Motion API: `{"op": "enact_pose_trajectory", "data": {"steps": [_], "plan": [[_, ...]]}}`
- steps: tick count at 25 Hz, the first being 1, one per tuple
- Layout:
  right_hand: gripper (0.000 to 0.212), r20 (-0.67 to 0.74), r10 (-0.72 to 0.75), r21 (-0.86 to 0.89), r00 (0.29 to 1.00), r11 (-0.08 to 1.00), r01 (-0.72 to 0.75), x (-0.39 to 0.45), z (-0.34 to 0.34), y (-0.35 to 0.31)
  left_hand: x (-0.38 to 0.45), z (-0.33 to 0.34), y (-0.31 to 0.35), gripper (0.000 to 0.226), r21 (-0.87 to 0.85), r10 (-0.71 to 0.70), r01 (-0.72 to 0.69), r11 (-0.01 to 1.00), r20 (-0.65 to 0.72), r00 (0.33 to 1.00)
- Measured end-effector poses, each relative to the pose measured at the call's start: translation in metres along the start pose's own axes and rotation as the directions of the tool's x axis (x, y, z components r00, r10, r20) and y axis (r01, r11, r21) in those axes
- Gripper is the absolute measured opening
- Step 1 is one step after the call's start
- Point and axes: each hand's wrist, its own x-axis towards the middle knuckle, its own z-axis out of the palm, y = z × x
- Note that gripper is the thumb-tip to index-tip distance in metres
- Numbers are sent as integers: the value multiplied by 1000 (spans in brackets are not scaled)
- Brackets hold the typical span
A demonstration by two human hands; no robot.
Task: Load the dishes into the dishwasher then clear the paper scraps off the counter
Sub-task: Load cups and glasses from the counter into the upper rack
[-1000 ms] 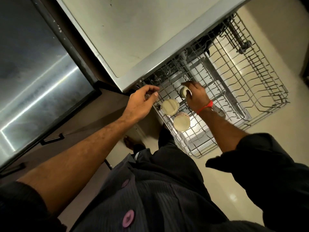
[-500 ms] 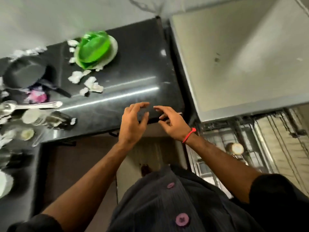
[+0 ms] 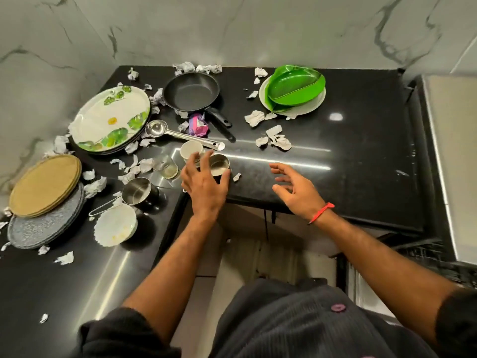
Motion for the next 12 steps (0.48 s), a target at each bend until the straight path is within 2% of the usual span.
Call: {"op": "enact_pose_trajectory", "data": {"steps": [3,5,8,10,11,12], "plan": [[47,-26,8,-26,1000,1000,-9,5,10,-3,21,12,-15,64,210,47,-100,973,242,969],[46,-49,27,-28,998,999,-29,6,11,-3,24,20,-22,49,271,85,-163,949,277,957],[45,-97,61,-19,993,998,-63,3,8,3,24,26,-29,31,272,140,-206,940,241,960],[44,-124,64,-20,990,998,-67,-2,3,5,26,25,-27,26,107,186,-213,971,217,958],[45,-129,69,-14,989,997,-71,-5,1,5,26,24,-18,23,-79,195,-182,980,216,957],[46,-129,78,3,989,997,-78,-7,-2,5,25,23,-5,21,-309,181,-102,946,239,954]]}}
